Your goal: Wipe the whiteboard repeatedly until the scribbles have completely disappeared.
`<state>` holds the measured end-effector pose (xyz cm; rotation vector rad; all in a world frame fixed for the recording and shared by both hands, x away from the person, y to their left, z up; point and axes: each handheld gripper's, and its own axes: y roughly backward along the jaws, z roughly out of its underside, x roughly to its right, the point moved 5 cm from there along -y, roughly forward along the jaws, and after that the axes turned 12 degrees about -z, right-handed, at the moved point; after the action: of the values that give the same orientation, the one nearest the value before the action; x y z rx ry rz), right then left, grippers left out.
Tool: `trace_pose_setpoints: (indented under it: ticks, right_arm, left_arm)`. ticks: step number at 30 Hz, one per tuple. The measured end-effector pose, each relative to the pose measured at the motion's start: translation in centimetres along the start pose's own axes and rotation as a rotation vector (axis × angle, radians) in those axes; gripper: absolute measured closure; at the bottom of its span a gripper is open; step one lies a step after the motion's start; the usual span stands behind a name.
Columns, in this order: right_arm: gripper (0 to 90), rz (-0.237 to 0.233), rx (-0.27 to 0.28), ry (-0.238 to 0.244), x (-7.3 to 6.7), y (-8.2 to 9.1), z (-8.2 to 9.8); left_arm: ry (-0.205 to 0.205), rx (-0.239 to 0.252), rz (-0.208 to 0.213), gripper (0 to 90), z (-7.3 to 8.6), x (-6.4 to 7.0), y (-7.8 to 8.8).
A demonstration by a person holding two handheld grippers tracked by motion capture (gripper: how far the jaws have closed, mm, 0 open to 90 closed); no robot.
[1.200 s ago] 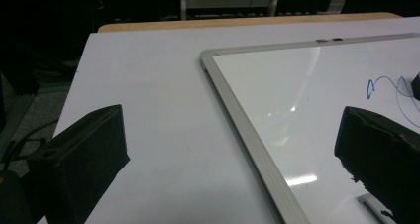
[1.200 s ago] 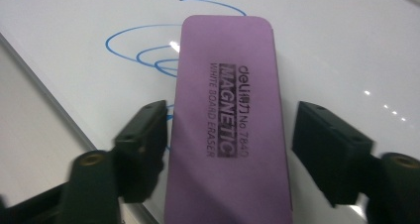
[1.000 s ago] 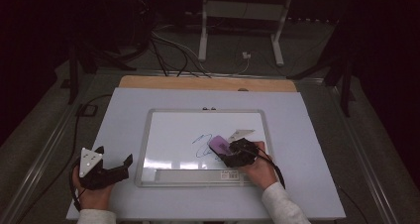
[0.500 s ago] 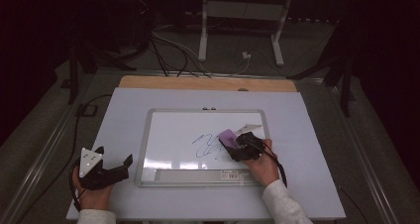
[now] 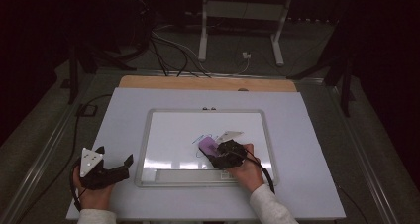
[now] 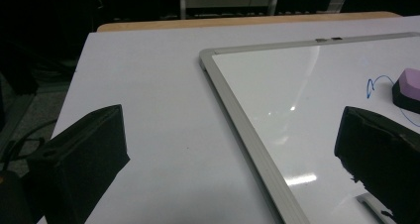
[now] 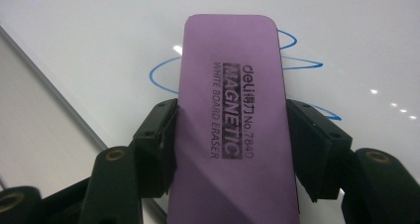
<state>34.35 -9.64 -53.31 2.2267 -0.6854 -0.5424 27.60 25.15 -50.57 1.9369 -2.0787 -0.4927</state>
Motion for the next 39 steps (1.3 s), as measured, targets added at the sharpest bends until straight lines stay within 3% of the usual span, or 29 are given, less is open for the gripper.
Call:
trace_pose_setpoints:
  ticks: [4, 7, 10, 13, 17, 19, 22, 23, 25, 26, 30, 34, 39]
  right_arm:
    - [41.1, 0.045, 0.0, -0.018, 1.1, 0.2, 0.1]
    - [41.1, 0.103, 0.018, -0.079, 3.1, 0.6, 0.0]
    - [41.1, 0.117, 0.024, -0.103, 3.4, 0.5, -0.1]
    - [41.1, 0.105, 0.025, -0.082, 2.3, 0.2, -0.2]
    - [41.2, 0.034, 0.0, -0.003, -0.4, -0.7, -0.6]
    - [41.1, 0.04, -0.005, 0.003, -0.4, -0.8, -0.7]
    - [41.2, 0.102, 0.007, -0.066, 1.6, -0.4, -0.7]
    - [41.2, 0.102, 0.007, -0.066, 1.6, -0.4, -0.7]
    - [41.2, 0.143, 0.019, -0.117, 3.3, 0.1, -0.6]
    - [41.2, 0.183, 0.026, -0.163, 4.8, 0.5, -0.5]
    - [41.1, 0.212, 0.032, -0.207, 5.9, 0.8, -0.5]
    - [41.2, 0.213, 0.035, -0.203, 5.1, 0.3, -0.9]
    - [41.2, 0.157, 0.021, -0.143, 2.4, -0.9, -1.5]
  left_arm:
    - [0.001, 0.0, 0.0, 0.8, 0.0, -0.1, 0.0]
    - [0.001, 0.001, 0.0, 0.8, 0.0, -0.1, 0.0]
    - [0.0, -0.002, 0.001, 0.8, 0.0, 0.0, 0.0]
    - [-0.004, -0.004, 0.002, 0.8, 0.0, 0.1, -0.1]
    - [-0.006, -0.002, 0.004, 0.8, 0.0, 0.2, -0.1]
    - [-0.003, -0.002, 0.002, 0.8, 0.0, 0.1, 0.0]
    - [-0.001, -0.001, 0.0, 0.8, 0.0, 0.0, 0.0]
    - [0.0, 0.0, 0.001, 0.8, 0.0, -0.1, 0.1]
    - [0.0, -0.003, 0.0, 0.8, 0.1, -0.1, 0.0]
    - [0.0, -0.003, 0.0, 0.8, 0.1, -0.1, 0.0]
    - [-0.002, -0.004, 0.001, 0.8, 0.1, 0.0, 0.0]
    - [-0.007, -0.005, 0.003, 0.8, 0.0, 0.2, -0.1]
    - [-0.007, -0.006, 0.004, 0.8, 0.0, 0.2, -0.1]
